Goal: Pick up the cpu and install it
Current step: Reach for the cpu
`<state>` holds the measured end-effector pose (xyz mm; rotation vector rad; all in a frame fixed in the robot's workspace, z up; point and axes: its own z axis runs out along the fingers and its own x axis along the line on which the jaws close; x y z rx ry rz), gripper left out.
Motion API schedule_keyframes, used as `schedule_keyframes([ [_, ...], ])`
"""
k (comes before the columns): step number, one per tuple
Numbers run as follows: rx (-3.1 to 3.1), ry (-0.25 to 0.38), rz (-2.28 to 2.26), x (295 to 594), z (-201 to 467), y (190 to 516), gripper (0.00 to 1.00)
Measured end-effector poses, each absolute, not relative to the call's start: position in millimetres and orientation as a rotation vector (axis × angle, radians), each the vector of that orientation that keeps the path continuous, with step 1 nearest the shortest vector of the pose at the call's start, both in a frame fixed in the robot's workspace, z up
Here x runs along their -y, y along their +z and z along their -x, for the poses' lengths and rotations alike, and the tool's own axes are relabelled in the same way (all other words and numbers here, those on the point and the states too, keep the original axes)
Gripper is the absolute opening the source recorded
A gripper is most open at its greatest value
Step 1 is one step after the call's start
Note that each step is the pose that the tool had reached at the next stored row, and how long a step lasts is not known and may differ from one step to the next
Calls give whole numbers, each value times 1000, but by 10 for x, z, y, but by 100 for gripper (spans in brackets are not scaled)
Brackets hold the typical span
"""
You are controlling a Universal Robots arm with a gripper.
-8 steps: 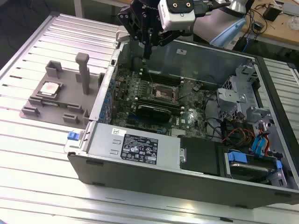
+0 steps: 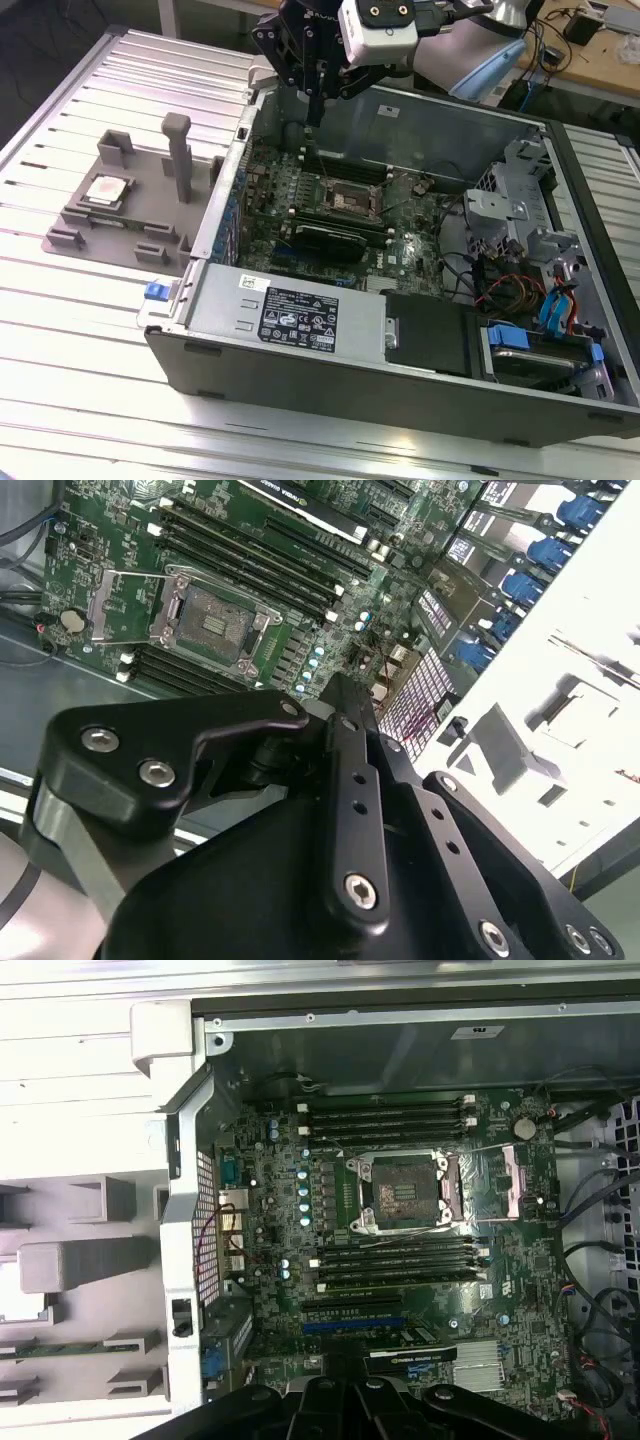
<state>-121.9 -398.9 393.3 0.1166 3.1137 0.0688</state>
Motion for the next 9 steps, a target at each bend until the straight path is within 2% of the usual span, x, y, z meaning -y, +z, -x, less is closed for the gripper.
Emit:
schedule_keyframes([
  [9,-3114,69,-117,3989,1294,3933,11],
])
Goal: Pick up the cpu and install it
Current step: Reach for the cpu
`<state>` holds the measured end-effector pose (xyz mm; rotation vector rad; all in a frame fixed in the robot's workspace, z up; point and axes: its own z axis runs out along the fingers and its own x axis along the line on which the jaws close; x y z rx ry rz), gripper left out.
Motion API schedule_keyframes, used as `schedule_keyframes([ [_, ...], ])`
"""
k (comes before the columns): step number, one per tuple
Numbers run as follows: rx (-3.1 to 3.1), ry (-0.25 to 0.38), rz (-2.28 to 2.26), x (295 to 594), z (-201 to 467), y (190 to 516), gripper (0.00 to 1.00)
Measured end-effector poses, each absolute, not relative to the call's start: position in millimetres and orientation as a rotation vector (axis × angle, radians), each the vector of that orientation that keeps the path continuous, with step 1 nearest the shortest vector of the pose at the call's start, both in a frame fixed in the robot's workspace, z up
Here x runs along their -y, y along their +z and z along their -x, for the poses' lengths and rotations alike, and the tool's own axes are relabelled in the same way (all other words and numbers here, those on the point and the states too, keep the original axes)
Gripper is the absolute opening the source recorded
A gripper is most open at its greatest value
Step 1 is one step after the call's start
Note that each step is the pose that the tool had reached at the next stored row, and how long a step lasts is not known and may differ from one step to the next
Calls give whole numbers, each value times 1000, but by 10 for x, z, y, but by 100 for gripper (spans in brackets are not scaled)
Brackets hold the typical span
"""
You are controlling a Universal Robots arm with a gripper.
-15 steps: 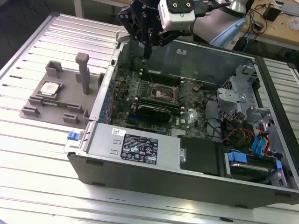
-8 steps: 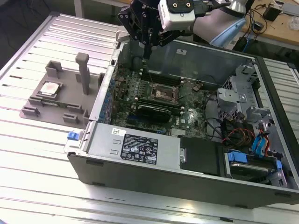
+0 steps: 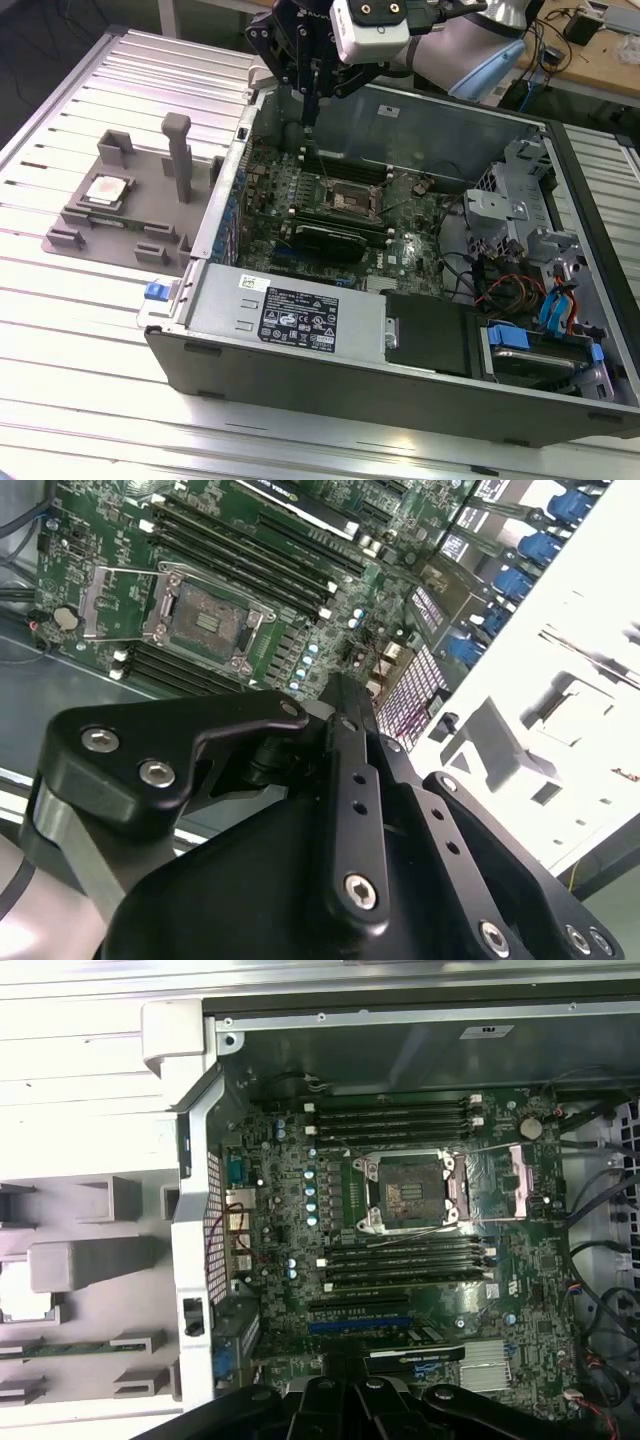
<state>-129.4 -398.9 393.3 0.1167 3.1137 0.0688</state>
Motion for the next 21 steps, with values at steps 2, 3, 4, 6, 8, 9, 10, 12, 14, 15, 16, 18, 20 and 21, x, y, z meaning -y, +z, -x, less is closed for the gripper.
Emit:
schedule_keyframes([
  [2,-3114,69,-117,3988,1333,3933,11],
  [3,-3114,69,-116,3988,1348,3933,11],
  [4,-3114,69,-116,3988,1378,3933,11],
  [6,-3114,69,-117,3987,1412,3933,11],
  [8,-3114,69,-117,3983,1471,3932,11],
  [9,-3114,69,-117,3981,1488,3933,11],
  [10,-3114,69,-117,3978,1516,3933,11],
  [12,-3114,69,-117,3966,1597,3933,11],
  [14,-3114,69,-117,3957,1656,3933,11],
  [15,-3114,69,-117,3952,1683,3933,11],
  [16,-3114,69,-117,3949,1703,3933,11],
  [18,-3114,69,-118,3942,1746,3933,11],
  [20,-3114,69,-118,3934,1793,3933,11],
  [21,-3114,69,-118,3928,1838,3933,11],
])
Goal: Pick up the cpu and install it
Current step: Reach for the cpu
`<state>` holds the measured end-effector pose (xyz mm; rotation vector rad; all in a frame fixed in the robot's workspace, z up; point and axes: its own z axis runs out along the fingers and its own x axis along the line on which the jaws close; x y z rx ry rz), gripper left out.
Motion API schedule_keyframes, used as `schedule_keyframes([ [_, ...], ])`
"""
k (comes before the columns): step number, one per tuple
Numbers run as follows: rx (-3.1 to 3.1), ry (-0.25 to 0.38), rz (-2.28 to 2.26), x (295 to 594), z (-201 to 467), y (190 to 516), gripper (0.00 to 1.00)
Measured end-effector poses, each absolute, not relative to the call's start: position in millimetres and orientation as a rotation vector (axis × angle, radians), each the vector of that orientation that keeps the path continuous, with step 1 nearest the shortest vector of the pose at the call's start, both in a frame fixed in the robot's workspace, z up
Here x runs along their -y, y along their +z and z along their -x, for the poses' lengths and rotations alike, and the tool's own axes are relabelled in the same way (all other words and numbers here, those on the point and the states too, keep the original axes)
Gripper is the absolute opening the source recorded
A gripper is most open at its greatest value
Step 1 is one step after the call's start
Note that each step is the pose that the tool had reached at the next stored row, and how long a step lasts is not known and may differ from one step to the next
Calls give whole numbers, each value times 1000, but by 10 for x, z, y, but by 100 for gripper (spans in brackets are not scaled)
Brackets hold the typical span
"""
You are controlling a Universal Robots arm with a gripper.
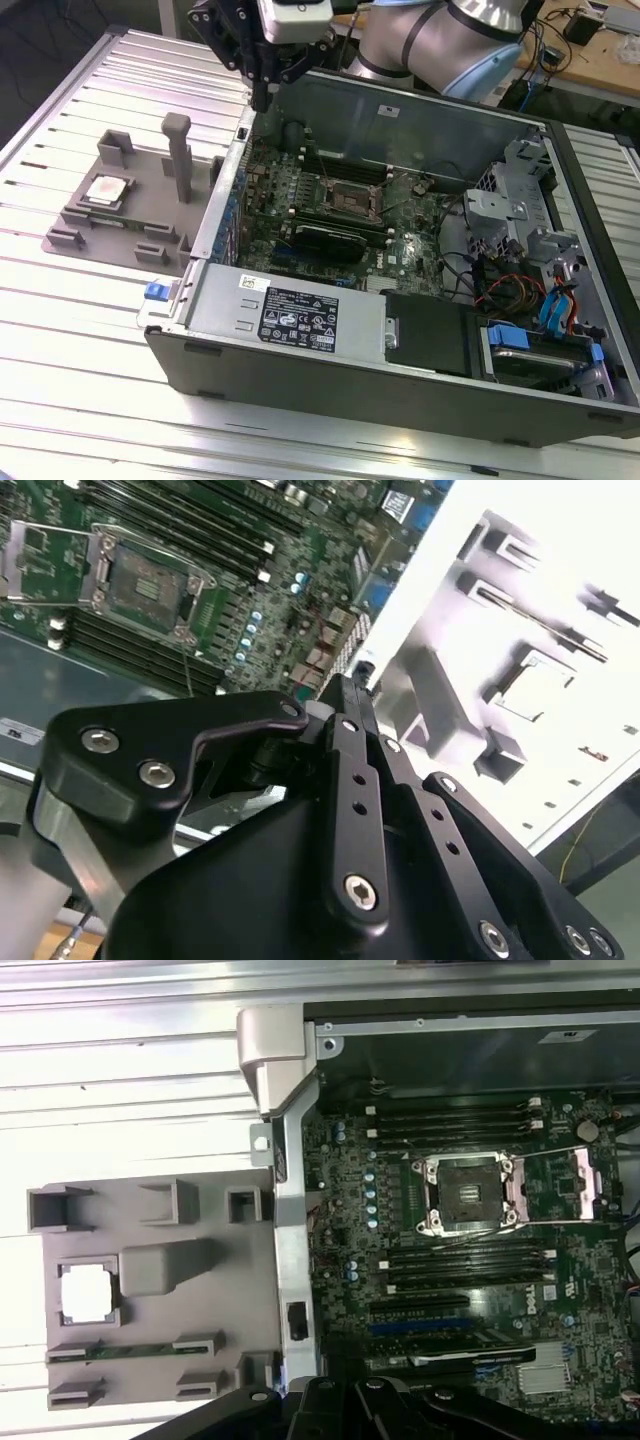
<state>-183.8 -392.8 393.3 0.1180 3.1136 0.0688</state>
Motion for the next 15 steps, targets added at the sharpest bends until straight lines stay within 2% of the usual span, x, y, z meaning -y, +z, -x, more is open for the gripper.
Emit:
schedule_keyframes([
  [15,-3113,69,-121,3885,2202,3933,11],
])
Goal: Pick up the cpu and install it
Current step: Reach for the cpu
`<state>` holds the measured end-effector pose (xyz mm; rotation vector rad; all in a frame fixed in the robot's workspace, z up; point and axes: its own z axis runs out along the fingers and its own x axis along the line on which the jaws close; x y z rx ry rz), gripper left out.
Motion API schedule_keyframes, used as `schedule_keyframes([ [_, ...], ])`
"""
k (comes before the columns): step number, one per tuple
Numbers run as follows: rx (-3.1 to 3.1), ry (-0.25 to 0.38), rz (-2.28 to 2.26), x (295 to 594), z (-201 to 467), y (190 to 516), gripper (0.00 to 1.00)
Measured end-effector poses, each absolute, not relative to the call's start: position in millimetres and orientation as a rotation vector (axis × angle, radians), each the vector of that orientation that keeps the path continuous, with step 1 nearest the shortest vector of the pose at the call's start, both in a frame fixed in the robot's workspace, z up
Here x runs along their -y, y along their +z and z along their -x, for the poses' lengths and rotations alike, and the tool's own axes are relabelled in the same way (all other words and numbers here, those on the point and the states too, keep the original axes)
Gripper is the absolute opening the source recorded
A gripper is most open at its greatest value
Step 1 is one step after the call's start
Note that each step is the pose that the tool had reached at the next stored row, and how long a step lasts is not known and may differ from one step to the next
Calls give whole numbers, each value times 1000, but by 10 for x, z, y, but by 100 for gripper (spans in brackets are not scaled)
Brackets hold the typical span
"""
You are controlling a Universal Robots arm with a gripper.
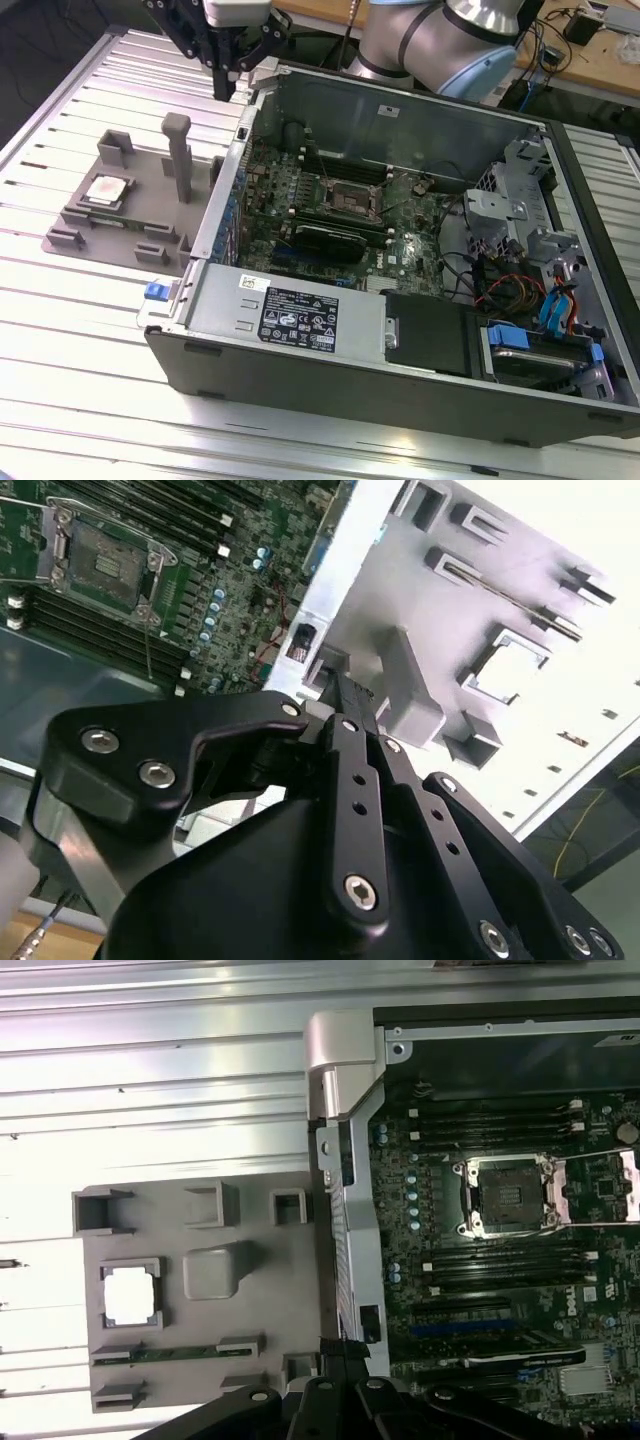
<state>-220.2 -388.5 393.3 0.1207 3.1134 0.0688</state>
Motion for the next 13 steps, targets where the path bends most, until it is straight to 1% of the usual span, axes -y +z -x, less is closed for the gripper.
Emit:
schedule_keyframes([
  [10,-3113,69,-121,3856,2431,3913,11],
  [13,-3113,67,-121,3816,2570,3841,11],
])
